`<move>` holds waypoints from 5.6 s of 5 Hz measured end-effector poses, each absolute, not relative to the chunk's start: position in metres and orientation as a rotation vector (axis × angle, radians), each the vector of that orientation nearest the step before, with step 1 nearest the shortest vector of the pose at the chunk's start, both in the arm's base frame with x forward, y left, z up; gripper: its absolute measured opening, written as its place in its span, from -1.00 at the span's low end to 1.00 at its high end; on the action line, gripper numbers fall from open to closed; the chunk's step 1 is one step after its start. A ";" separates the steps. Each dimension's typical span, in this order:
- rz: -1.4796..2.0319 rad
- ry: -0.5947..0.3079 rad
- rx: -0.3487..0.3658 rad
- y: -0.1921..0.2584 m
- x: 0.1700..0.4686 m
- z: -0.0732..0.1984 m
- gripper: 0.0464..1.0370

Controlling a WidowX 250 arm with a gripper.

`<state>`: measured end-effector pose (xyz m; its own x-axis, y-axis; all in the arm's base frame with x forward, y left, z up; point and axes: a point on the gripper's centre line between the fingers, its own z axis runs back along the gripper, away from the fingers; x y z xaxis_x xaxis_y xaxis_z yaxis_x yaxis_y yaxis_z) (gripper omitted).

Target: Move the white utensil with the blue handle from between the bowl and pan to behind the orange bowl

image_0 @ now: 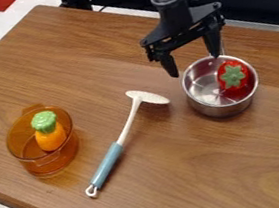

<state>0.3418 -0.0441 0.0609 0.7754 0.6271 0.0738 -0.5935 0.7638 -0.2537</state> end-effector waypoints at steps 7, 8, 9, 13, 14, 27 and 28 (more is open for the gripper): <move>0.391 -0.035 -0.220 0.007 0.268 0.075 0.92; 0.340 -0.038 -0.187 0.013 0.251 0.066 0.92; 0.220 -0.036 -0.185 0.021 0.230 0.057 0.92; 0.072 -0.171 -0.038 0.016 0.212 0.017 0.92; 0.096 -0.168 -0.009 0.015 0.215 0.010 0.92; 0.141 -0.206 0.045 0.082 0.355 0.048 -0.62; -0.054 -0.108 0.017 0.091 0.357 0.046 -0.62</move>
